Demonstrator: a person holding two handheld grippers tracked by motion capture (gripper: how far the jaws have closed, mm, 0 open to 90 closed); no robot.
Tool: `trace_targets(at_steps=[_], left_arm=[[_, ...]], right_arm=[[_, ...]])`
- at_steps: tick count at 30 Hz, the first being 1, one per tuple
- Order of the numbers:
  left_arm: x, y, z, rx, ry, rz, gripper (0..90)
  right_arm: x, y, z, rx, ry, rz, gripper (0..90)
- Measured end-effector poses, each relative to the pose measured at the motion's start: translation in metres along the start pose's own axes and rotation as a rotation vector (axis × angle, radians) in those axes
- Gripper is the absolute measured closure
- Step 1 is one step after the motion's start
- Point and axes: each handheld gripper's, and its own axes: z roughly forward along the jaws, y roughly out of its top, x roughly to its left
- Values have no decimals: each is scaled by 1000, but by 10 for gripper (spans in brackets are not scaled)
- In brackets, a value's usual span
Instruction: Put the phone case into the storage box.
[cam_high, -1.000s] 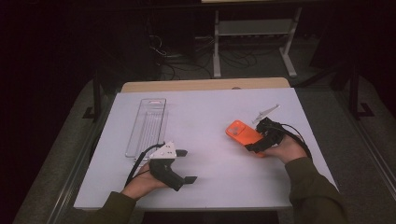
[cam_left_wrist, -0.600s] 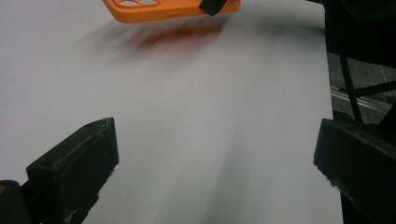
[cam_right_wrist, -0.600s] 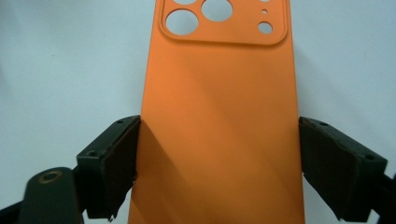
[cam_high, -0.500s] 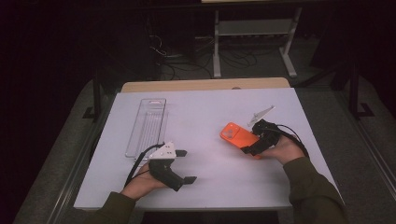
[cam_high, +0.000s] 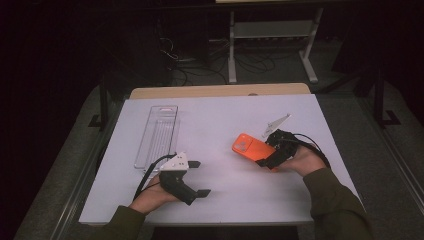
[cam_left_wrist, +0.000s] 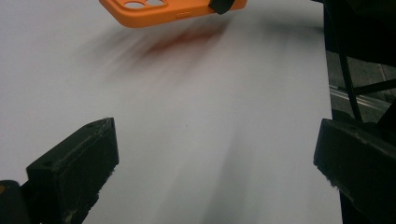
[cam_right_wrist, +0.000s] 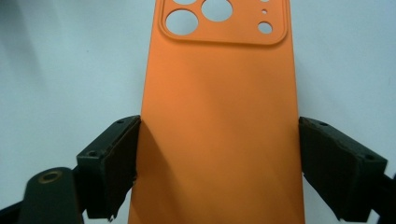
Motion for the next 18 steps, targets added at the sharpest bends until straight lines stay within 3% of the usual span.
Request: trace_targets(at_steps=[12, 18], left_arm=[[0, 3, 2, 20, -13, 13, 0], [1, 11, -1, 41, -46, 32, 0]], right_arm=[[3, 3, -2, 5, 11, -58, 154], [3, 3, -2, 3, 17, -58, 154]])
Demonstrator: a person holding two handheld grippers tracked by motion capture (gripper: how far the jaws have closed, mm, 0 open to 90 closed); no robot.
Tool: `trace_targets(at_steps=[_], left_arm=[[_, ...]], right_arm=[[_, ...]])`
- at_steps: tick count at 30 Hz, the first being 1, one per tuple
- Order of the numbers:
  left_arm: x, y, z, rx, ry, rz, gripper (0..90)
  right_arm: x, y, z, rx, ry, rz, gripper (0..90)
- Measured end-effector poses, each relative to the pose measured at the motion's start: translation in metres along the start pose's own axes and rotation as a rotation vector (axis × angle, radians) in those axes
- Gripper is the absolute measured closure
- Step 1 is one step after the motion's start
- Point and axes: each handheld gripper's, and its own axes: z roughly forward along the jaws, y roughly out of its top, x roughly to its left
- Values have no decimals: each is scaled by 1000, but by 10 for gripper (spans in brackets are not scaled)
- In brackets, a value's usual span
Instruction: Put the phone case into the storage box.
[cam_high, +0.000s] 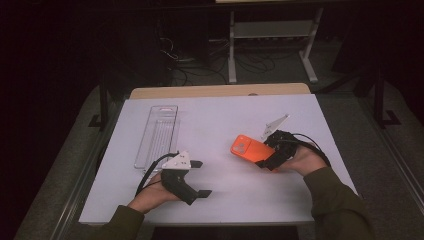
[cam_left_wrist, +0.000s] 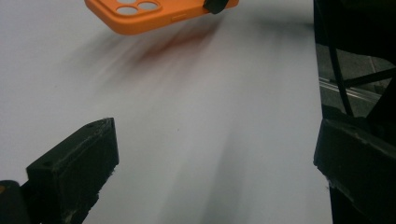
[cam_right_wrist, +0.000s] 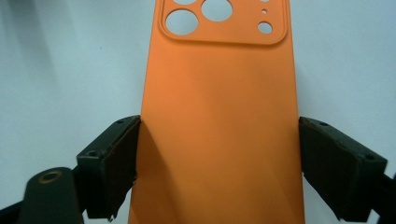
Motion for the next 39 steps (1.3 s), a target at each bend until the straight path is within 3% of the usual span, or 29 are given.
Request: trace_targets(at_steps=[13, 39], left_arm=[[10, 30, -9, -21, -30, -16, 0], [43, 69, -14, 65, -22, 72, 0]], right_arm=[[0, 2, 2, -7, 12, -14, 153], [3, 10, 5, 0, 56, -89, 153]])
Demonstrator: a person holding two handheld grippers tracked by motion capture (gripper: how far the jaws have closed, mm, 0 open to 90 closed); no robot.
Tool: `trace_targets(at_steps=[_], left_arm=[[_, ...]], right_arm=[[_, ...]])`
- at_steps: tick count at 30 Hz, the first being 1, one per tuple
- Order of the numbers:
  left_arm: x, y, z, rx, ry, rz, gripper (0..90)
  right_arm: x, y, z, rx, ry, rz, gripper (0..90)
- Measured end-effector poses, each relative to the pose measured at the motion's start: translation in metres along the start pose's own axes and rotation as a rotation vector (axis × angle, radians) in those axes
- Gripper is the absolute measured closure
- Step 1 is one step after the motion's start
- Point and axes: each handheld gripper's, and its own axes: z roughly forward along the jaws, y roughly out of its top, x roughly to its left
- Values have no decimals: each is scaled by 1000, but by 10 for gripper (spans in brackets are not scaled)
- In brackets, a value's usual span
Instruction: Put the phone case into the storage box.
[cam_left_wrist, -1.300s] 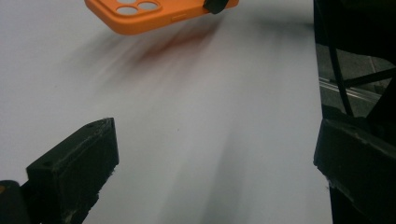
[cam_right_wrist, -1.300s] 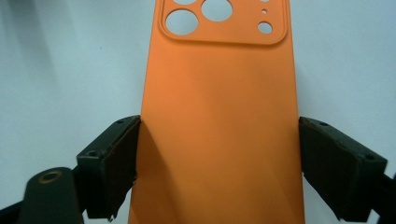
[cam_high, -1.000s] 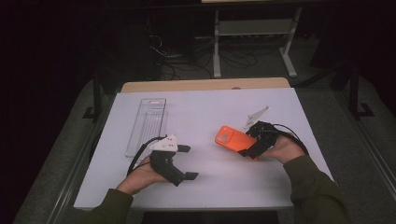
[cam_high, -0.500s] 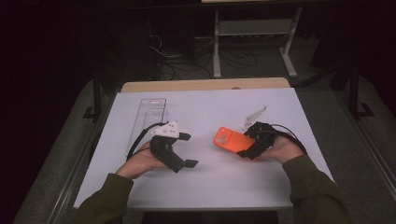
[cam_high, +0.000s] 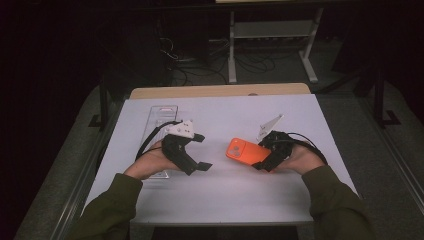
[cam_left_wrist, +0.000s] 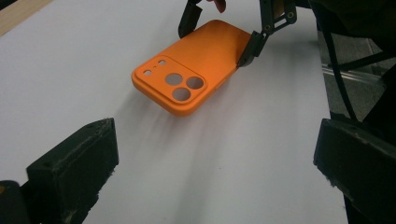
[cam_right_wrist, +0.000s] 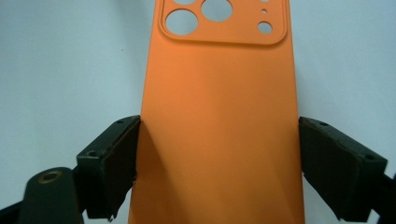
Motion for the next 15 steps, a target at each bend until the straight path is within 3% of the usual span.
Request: trace_targets(at_steps=[15], left_arm=[[8, 10, 4, 58, -5, 41, 0]], right_arm=[[2, 6, 1, 17, 28, -37, 153]])
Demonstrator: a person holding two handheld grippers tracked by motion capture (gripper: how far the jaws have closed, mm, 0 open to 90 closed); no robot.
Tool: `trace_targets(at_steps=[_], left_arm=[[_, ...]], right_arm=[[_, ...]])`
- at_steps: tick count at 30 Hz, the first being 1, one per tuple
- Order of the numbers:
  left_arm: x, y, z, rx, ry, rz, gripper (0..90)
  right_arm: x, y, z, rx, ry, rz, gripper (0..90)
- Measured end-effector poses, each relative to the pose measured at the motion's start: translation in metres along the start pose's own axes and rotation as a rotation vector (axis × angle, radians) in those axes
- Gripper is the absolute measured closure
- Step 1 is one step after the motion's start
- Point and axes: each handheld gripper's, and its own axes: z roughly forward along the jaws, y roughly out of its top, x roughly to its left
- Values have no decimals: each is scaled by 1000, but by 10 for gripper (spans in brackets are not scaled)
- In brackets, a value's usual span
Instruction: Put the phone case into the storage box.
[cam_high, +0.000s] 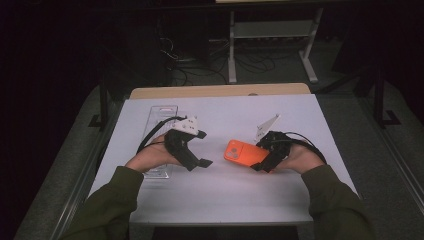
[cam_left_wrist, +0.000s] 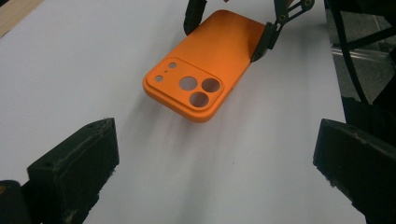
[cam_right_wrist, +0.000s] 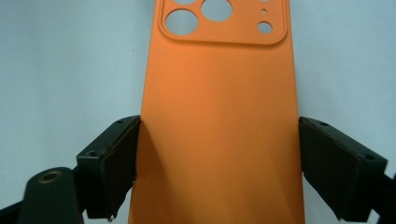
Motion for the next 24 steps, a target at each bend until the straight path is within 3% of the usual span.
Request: trace_targets(at_steps=[14, 24], left_arm=[[9, 9, 7, 71, -13, 57, 0], [15, 5, 14, 97, -20, 60, 0]], right_arm=[[-2, 13, 3, 12, 31, -45, 153], [2, 27, 11, 12, 77, -96, 153]])
